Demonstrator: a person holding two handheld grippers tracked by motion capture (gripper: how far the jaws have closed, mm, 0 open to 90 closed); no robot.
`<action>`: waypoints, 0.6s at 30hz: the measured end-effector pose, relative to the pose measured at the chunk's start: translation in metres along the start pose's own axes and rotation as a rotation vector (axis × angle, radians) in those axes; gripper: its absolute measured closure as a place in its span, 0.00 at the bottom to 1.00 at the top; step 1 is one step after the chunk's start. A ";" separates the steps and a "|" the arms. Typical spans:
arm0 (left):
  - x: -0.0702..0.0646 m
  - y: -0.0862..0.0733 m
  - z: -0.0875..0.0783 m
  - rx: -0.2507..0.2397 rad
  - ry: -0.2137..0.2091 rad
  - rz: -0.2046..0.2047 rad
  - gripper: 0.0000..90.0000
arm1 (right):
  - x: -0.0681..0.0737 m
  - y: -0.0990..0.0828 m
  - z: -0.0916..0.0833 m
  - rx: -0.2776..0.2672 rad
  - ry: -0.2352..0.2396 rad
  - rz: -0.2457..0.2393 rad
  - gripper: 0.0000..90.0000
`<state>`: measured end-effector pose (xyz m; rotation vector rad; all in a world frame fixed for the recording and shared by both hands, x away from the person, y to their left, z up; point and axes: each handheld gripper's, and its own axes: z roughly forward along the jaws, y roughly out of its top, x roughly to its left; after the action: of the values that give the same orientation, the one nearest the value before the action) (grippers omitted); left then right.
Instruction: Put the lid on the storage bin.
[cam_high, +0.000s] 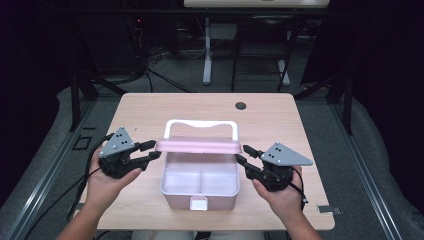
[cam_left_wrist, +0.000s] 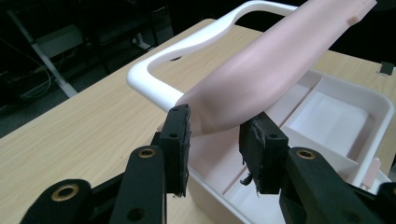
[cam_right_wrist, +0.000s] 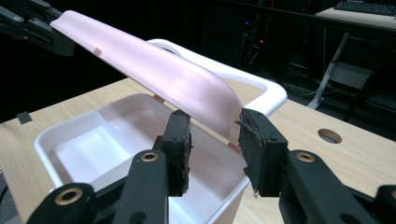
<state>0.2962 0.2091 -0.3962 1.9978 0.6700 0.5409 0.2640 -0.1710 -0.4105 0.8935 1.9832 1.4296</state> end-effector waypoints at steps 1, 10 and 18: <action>-0.001 -0.001 -0.001 -0.001 0.000 -0.001 0.70 | 0.001 -0.002 -0.002 0.000 0.002 0.004 0.70; -0.009 -0.017 -0.005 0.003 -0.034 -0.017 0.70 | 0.005 -0.015 -0.009 0.023 0.020 0.021 0.70; -0.018 -0.027 -0.006 0.024 -0.039 0.001 0.70 | 0.011 -0.030 -0.021 0.042 0.031 0.040 0.70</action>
<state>0.2719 0.2129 -0.4192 2.0259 0.6548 0.4958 0.2354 -0.1816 -0.4329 0.9393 2.0352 1.4365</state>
